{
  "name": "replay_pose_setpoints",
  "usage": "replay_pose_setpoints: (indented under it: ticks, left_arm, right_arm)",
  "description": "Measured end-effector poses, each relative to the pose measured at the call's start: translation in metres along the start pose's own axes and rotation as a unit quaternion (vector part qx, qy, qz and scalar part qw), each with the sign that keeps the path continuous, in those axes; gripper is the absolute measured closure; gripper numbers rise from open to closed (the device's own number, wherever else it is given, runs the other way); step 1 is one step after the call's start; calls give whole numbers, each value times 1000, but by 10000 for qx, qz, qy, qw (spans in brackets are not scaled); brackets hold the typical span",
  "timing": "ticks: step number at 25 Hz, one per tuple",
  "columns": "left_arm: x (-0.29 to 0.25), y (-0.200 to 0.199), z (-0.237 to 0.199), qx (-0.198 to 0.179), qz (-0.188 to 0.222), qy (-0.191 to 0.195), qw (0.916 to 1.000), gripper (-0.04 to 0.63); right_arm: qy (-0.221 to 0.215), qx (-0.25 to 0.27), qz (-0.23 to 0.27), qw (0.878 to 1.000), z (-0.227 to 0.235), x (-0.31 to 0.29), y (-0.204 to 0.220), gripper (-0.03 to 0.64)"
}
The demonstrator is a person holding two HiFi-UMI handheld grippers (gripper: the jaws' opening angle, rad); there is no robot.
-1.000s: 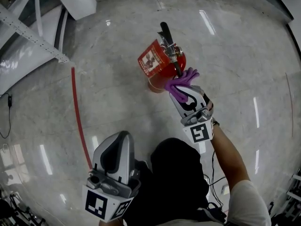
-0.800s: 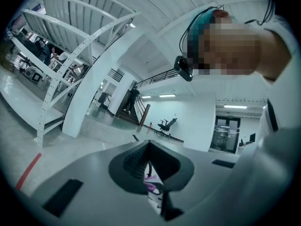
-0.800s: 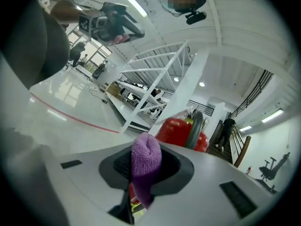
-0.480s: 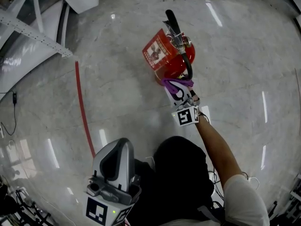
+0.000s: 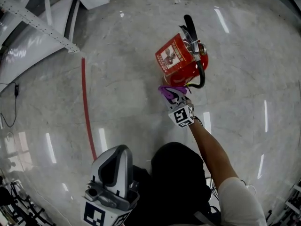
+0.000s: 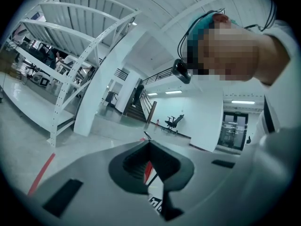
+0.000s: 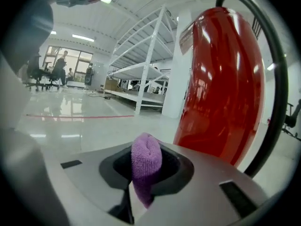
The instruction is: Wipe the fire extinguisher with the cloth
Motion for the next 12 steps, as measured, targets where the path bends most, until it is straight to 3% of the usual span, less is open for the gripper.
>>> replay_pose_setpoints:
  ticks: [3, 7, 9, 12]
  left_arm:
    - [2, -2, -4, -3, 20, -33, 10000, 592]
    - [6, -4, -9, -11, 43, -82, 10000, 592]
    - [7, -5, -11, -25, 63, -94, 9999, 592]
    - [3, -7, -10, -77, 127, -58, 9999, 592]
  right_arm:
    - [-142, -456, 490, 9977, -7, 21, -38, 549]
    - [-7, -1435, 1369, 9801, 5, 77, -118, 549]
    - [185, -1733, 1424, 9743, 17, 103, -146, 549]
    - [791, -1761, 1391, 9713, 47, 132, -181, 549]
Point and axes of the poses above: the fingertips, and each gripper's own axes: x backward along the fingers, z to its right, y out of its underside, the point moved 5 cm from there along x, backward along the fingers, and after that the axes turned 14 degrees about z, right-handed, at the moved point
